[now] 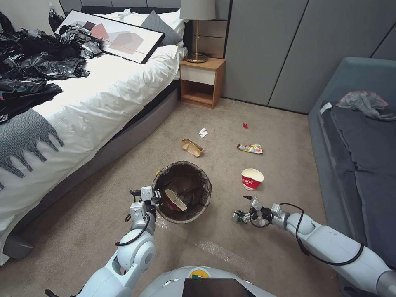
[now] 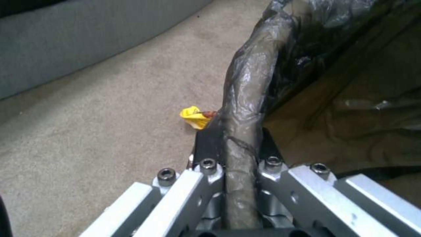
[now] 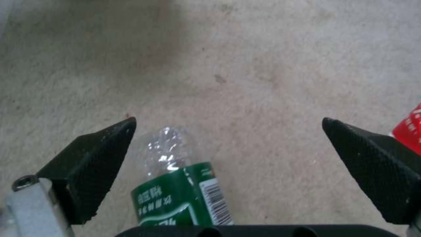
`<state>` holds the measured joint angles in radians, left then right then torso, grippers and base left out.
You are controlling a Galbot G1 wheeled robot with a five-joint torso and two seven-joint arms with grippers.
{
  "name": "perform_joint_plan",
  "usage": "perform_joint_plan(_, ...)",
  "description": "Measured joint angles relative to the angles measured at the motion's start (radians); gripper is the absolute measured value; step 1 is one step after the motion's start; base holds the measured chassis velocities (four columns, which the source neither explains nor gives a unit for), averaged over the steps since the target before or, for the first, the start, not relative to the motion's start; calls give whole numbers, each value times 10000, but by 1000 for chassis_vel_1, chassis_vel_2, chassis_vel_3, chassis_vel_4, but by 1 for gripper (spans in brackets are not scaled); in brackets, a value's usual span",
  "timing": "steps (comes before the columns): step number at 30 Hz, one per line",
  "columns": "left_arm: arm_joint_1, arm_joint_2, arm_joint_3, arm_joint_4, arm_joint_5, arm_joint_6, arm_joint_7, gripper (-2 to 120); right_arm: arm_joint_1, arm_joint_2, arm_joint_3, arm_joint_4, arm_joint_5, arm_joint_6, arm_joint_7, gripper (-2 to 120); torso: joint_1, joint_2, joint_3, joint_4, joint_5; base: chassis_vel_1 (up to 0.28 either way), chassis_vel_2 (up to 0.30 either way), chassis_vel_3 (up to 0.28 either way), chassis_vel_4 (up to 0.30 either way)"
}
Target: Pick up the trash bin, then pick up the garbage from the floor and place it into the trash bin.
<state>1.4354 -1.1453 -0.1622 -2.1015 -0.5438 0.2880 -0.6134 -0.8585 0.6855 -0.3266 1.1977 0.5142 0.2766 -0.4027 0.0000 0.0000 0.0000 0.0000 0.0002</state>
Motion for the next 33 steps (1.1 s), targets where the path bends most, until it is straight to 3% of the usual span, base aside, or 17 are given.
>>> perform_joint_plan(11,-5,-20,31,8,11,-8,-5,3,-13,223,-30,-517,-171,168,-330,100,0,0,0,0,-3,0,0,0,0)
perform_joint_plan(17,74,-68,15,-40,58,-27,-5,3,16,913,-66,-1679,-644,400,-605,100,-1,0,-1,0,-2,0,0,0,0)
perform_joint_plan(33,66,-124,11,-72,84,-58,-18,3,555,1765,42,-3497,-1266,834,-830,100,-1,0,-1,1,-4,0,0,0,0)
